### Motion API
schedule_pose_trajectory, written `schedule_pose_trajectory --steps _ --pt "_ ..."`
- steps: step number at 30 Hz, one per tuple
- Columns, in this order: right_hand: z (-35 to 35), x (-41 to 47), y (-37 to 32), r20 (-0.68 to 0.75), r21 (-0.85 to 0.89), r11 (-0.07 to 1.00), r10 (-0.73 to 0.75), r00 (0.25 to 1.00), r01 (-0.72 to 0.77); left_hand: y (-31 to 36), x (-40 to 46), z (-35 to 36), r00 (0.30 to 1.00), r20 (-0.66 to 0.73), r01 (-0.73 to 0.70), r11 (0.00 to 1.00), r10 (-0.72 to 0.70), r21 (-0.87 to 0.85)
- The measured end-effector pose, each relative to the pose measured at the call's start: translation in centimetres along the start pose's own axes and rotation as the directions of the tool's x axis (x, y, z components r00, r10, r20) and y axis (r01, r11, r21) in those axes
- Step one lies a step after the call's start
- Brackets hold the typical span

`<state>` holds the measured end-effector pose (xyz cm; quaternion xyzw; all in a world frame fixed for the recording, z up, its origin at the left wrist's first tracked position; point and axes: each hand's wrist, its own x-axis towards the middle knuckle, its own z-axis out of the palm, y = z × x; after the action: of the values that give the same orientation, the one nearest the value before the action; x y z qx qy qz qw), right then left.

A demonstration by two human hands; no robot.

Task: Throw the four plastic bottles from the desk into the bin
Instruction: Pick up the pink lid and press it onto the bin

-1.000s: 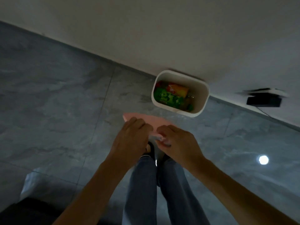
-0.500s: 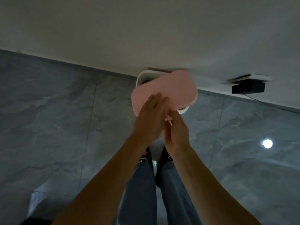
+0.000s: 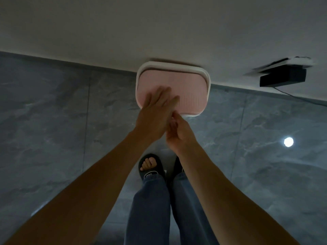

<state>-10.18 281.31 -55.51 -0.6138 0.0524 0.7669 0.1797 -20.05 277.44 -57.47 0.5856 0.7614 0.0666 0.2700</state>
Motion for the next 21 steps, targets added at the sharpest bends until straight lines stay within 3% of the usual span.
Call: schedule_pose_trajectory --steps 9,21 --pt "0.1 1.8 0.1 -0.109 -0.081 0.996 -0.03 0.994 0.021 -0.1 0.0 1.1 0.999 -0.032 0.016 0.999 -0.014 0.051" --pt "-0.4 3.4 -0.8 -0.086 -0.122 0.993 -0.008 0.996 -0.002 -1.0 0.6 1.8 0.999 -0.042 -0.009 0.997 0.012 0.079"
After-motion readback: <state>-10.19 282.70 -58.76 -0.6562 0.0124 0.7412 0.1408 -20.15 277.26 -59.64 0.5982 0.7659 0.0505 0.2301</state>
